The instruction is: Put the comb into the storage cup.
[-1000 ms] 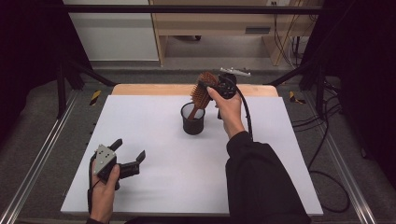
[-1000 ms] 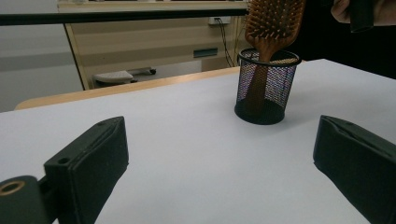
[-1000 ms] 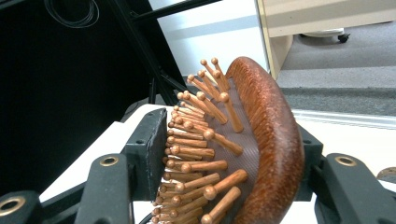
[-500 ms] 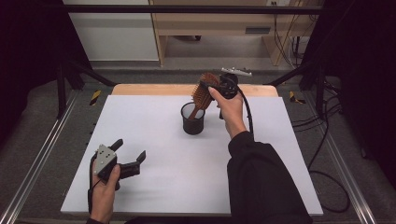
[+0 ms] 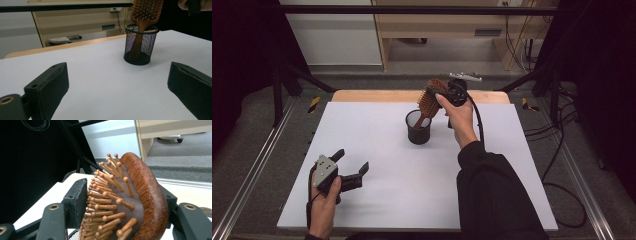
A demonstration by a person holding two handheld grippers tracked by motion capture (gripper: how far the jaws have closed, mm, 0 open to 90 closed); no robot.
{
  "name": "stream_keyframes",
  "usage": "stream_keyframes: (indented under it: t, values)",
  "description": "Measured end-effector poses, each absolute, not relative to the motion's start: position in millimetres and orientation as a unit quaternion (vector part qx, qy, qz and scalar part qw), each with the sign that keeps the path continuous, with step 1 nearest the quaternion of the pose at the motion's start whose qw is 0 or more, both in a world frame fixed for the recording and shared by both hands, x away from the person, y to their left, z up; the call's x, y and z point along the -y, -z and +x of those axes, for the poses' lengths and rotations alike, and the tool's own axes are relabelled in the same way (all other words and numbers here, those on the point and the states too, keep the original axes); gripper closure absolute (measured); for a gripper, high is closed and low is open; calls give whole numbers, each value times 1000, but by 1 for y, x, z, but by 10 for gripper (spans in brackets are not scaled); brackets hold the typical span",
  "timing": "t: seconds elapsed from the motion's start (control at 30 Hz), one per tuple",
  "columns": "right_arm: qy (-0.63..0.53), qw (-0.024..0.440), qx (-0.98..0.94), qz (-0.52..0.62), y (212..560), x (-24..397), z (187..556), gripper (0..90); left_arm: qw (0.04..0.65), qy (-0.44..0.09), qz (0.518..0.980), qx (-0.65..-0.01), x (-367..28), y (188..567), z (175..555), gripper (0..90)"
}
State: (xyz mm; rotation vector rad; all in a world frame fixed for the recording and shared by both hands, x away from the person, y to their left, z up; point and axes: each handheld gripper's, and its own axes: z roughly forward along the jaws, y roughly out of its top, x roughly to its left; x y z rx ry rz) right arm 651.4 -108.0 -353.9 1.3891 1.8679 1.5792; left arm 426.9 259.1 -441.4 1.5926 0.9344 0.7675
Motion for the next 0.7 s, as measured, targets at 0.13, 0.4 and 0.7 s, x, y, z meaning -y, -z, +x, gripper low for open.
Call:
stream_keyframes:
  t: [0.13,0.4,0.7]
  values:
    - [-551,167,-658,485,353,109,651,380,539,-323,672,-392,-259,441,427,39]
    - [-549,168,-660,486,353,110,650,371,539,-322,672,-392,-258,441,427,39]
    - [-544,171,-663,485,352,111,648,365,539,-321,674,-390,-258,442,427,40]
